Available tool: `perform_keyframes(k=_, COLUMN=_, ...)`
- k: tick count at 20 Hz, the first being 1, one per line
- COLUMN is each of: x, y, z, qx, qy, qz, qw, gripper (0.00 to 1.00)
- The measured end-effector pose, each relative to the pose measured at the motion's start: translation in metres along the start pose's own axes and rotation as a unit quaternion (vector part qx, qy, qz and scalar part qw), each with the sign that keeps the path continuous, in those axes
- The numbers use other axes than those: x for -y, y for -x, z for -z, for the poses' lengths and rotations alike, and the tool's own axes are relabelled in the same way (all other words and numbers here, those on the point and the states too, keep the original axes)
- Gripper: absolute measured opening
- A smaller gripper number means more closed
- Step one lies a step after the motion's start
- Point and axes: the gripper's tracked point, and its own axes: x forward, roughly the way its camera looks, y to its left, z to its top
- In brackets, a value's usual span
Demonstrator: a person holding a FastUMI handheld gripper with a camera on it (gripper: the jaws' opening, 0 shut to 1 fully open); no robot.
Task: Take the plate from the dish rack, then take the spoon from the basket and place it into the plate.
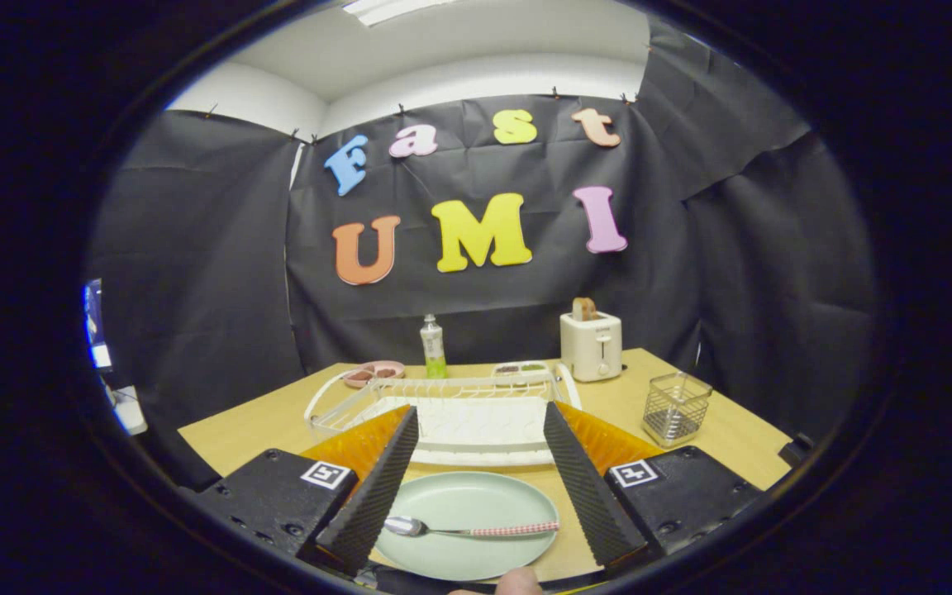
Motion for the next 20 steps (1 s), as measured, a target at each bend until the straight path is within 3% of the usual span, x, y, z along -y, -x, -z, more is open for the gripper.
perform_keyframes(k=7, x=-0.005, y=0.021, z=-0.018, qx=0.039, qy=0.042, qz=0.022, qw=0.998, gripper=1.00)
perform_keyframes(k=20, x=-0.001, y=0.031, z=-0.022, qx=0.047, qy=0.041, qz=0.025, qw=0.998, gripper=1.00)
